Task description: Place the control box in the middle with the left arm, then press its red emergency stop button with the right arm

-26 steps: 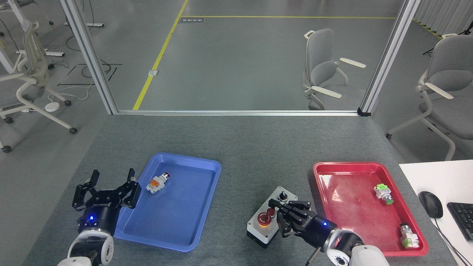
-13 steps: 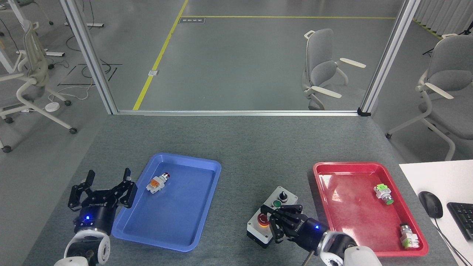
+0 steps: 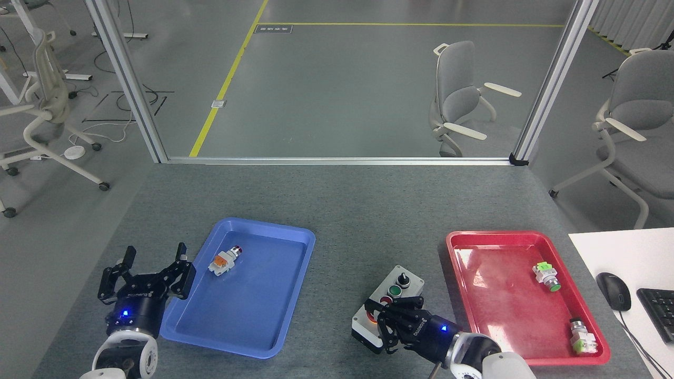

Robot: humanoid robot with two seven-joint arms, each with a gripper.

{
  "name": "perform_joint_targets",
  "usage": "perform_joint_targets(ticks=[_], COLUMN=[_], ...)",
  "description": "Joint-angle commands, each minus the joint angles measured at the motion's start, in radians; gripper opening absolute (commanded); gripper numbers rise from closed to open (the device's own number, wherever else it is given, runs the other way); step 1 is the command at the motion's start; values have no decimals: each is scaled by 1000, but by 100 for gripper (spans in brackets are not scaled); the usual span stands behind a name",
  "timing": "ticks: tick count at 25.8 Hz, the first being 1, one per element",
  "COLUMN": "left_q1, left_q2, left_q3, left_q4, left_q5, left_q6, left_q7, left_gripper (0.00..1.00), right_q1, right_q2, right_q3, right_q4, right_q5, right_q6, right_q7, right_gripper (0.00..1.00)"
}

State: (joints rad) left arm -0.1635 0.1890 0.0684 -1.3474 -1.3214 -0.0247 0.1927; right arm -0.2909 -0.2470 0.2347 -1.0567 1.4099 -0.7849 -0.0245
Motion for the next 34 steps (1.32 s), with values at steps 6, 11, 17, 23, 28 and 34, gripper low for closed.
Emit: perform_joint_targets(ticks=[6,11,17,23,28,34], left_q1=[24,52,52,52,52,52], left_q2=[-117,-172,-175,-177,-177,-175], left_q3=[-12,-12,-10,-10,-10,-10], left_q4=[2,4,4,5,7,8], left_q5=[4,-4,4,7,7,7], left_q6=[-7,-1,-4,-6,-6,-6], left_q7=[5,4,4,4,4,4], left_gripper=[99,99,99,99,99,99], right_q1=[12,7,-40,-44,-27,133], right_q2=[2,12,5,-11,-14,17], right_q3=[2,-78,-316,-503,-515,-517], right_q4=[21,10,-45,-57,-120,-329], right_q5=[50,-62,-485,-479,-448,-43], right_q6=[0,0,0,0,0,391], right_q7=[21,15,20,23,23,28], right_gripper=[0,47,98,98,98,98])
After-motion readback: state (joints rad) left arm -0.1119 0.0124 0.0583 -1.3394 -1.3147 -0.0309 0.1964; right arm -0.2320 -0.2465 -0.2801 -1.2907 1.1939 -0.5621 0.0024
